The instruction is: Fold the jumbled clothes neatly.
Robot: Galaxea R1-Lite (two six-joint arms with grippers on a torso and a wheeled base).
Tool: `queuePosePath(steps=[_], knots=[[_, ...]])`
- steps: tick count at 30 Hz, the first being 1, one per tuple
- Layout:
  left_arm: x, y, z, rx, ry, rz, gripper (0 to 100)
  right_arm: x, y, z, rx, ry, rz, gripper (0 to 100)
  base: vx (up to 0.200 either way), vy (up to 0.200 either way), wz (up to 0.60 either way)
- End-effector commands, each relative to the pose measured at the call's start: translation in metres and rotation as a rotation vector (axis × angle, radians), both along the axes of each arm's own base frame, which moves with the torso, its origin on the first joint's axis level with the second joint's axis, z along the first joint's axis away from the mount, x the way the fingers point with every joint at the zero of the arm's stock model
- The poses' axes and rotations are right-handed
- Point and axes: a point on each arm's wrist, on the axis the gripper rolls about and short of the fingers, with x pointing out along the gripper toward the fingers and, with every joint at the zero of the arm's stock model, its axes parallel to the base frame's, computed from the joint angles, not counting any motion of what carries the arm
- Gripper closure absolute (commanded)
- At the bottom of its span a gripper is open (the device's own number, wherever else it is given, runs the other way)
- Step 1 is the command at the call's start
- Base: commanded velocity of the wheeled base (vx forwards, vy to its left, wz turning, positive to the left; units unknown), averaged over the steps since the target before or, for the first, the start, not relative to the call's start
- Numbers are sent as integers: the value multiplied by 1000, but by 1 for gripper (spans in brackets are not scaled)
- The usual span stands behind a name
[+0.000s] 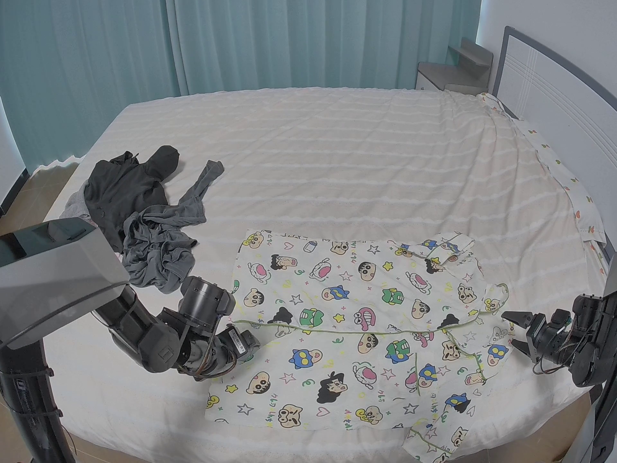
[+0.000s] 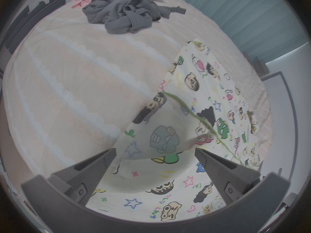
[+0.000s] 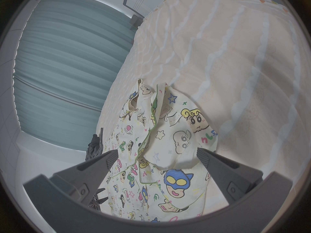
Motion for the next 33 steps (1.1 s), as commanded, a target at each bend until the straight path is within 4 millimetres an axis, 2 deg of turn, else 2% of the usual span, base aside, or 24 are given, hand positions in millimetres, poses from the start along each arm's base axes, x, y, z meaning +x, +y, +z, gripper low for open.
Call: queuePosePath(steps=[1, 4, 19, 33], knots=[[11, -4, -2, 4, 37, 14, 0, 1, 0, 1, -5, -13, 0, 0, 0, 0, 0], [15, -8, 0, -10, 49, 34, 0, 1, -1, 0, -4, -10, -2, 0, 0, 0, 0], [14, -24, -9, -4, 65, -3, 0, 1, -1, 0, -4, -12, -3, 0, 0, 0, 0], [17, -26, -1, -106, 71, 132, 0, 1, -1, -2, -3, -5, -3, 0, 0, 0, 0]])
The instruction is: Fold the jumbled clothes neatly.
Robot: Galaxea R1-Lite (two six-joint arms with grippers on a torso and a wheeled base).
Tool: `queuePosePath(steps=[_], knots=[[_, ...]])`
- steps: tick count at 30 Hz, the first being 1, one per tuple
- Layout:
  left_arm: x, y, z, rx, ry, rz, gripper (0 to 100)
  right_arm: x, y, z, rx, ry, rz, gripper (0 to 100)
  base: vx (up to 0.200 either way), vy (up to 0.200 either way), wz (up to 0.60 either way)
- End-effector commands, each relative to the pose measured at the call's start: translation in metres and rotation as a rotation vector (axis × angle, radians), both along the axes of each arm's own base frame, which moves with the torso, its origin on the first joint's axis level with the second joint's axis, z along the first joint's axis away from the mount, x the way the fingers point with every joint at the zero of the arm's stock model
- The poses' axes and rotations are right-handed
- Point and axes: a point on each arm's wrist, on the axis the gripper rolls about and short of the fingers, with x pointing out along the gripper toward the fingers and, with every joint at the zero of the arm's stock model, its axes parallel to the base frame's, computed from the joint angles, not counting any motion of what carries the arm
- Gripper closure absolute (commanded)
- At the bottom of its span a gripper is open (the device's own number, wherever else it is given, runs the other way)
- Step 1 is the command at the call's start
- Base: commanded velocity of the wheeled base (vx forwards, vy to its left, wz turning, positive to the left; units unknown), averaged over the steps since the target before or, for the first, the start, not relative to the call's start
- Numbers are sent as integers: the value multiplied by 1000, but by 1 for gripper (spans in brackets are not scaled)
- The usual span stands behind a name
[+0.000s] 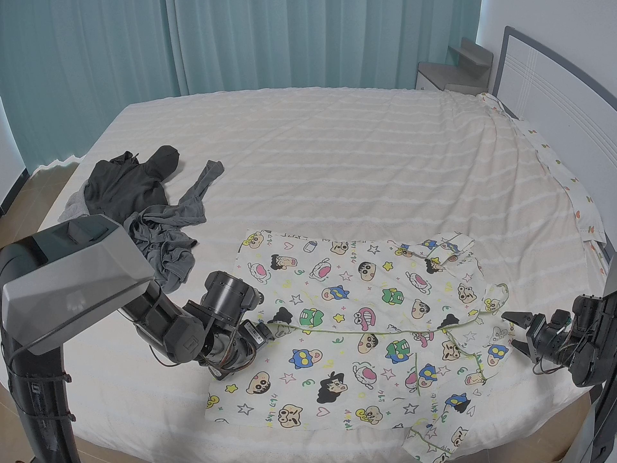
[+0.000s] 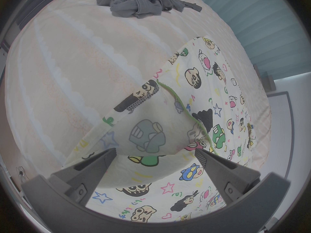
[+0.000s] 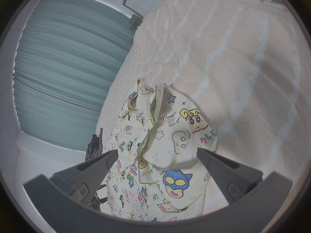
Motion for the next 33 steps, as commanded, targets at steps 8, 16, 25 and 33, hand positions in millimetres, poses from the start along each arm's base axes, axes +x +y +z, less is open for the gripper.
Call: queuePosePath(steps=[8, 16, 25, 33], knots=[[-3, 1, 3, -39, 67, 12, 0, 1, -1, -1, -5, -6, 0, 0, 0, 0, 0], [0, -1, 5, -25, 96, 17, 100, 1, -1, -1, -6, -7, 1, 0, 0, 0, 0], [-4, -2, 12, -25, 78, 14, 100, 1, -1, -1, -6, -7, 1, 0, 0, 0, 0], [-6, -2, 26, -43, 46, 10, 100, 1, -1, -2, -6, -5, 1, 0, 0, 0, 0]])
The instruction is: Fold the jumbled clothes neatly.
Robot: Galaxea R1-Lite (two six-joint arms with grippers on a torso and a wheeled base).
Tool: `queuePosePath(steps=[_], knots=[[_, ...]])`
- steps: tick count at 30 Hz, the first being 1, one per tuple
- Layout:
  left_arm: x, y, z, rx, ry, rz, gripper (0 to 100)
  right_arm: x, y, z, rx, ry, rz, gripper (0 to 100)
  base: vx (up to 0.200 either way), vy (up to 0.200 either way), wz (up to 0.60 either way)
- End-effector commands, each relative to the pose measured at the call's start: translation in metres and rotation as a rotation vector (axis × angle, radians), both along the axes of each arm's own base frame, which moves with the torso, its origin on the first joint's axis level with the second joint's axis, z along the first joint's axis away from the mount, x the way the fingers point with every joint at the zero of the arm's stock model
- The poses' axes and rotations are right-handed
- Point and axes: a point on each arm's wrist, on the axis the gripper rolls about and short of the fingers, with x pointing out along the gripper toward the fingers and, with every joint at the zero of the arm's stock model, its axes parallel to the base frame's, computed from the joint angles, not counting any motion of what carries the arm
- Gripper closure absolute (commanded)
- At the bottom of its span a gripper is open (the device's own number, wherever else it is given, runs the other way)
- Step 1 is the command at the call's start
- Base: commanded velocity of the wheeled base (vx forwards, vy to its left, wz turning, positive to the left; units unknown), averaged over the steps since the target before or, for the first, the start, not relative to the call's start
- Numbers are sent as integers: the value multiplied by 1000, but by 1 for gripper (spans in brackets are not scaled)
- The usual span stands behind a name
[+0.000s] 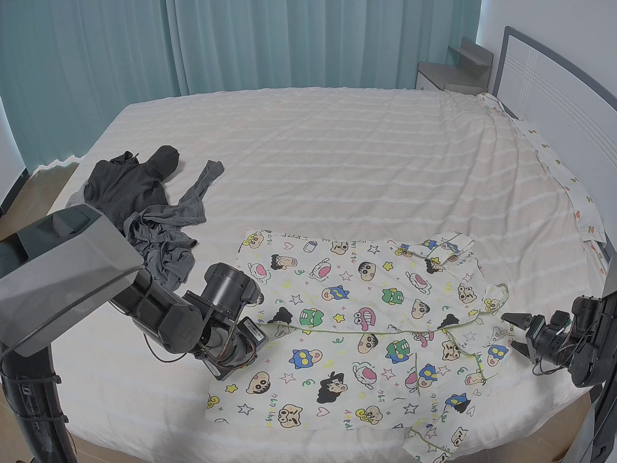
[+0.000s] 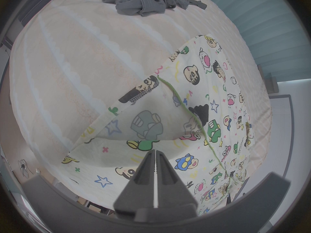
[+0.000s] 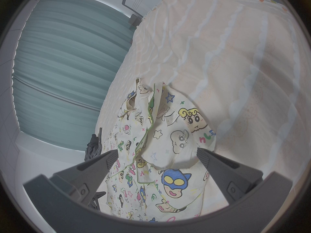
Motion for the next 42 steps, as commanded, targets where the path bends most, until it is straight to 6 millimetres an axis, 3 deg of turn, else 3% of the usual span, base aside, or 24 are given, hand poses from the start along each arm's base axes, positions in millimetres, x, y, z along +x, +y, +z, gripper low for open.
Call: queuePosePath(steps=[1, 13, 14, 29, 42], knots=[[-1, 0, 9, -12, -22, -1, 100, 1, 0, 1, -4, -13, 0, 0, 0, 0, 0], [3, 3, -6, 45, -10, 17, 100, 1, 0, 1, -5, -15, 0, 0, 0, 0, 0], [4, 3, -6, 44, -11, 18, 0, 1, 0, 1, -5, -15, 0, 0, 0, 0, 0], [11, 2, -20, 58, 14, 25, 0, 1, 0, 1, -5, -15, 0, 0, 0, 0, 0], [7, -17, -16, 107, 70, -15, 0, 1, -1, 2, -6, -17, 0, 0, 0, 0, 0]])
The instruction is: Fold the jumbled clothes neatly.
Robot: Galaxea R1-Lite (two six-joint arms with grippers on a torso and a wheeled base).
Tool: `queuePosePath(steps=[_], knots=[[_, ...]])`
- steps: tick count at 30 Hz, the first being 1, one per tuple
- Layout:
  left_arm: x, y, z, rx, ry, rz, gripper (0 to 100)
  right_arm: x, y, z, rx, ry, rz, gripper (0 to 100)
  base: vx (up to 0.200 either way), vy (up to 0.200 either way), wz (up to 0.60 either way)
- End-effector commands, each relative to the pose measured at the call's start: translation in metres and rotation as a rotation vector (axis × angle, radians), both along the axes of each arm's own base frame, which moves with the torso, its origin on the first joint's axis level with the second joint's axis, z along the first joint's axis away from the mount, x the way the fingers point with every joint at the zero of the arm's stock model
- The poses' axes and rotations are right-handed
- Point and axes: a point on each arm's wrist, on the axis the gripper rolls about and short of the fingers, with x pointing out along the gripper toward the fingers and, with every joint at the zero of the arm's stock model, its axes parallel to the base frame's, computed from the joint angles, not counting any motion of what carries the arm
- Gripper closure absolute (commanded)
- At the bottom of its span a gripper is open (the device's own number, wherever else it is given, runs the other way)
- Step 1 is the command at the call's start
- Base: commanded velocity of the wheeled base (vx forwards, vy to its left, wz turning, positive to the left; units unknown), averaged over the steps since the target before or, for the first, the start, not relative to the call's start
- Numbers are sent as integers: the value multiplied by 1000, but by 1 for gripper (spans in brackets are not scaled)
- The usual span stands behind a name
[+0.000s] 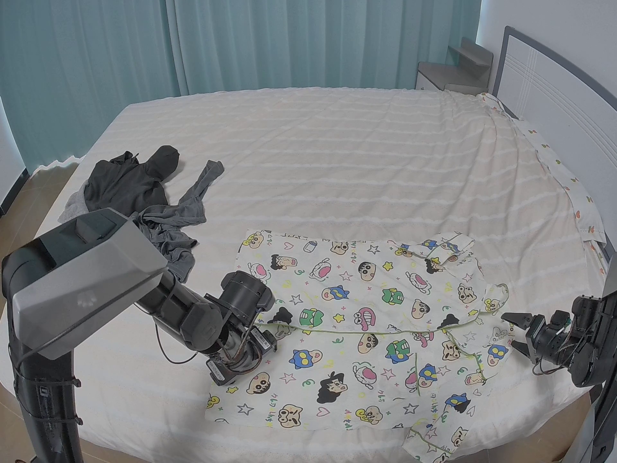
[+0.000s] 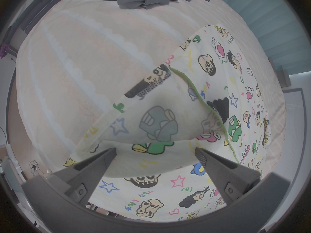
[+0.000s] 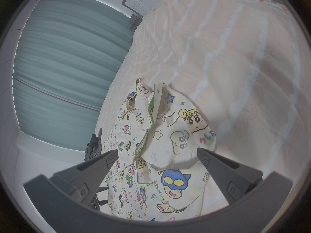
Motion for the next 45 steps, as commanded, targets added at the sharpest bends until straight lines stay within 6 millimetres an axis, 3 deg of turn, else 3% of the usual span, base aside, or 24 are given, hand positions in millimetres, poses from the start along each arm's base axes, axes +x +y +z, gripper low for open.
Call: queuePosePath(steps=[1, 2, 20, 25, 34, 45], knots=[[-1, -7, 0, 0, -5, -15, 0, 1, 0, 1, -5, -15, 1, 0, 0, 0, 0], [-1, -8, 0, 0, -5, -18, 100, 1, 0, 1, -5, -15, 1, 0, 0, 0, 0], [-2, -7, -6, 28, 5, -10, 100, 1, -1, 1, -5, -16, -4, 0, 0, 0, 0], [-2, -6, 2, 46, -32, 4, 100, 1, -2, 1, -4, -16, -6, 0, 0, 0, 0], [-4, -6, 41, 135, -208, 23, 100, 1, -2, 1, -3, -15, -7, 0, 0, 0, 0], [-10, -20, 40, 246, -301, -21, 100, 1, -2, 2, -3, -17, -7, 0, 0, 0, 0]])
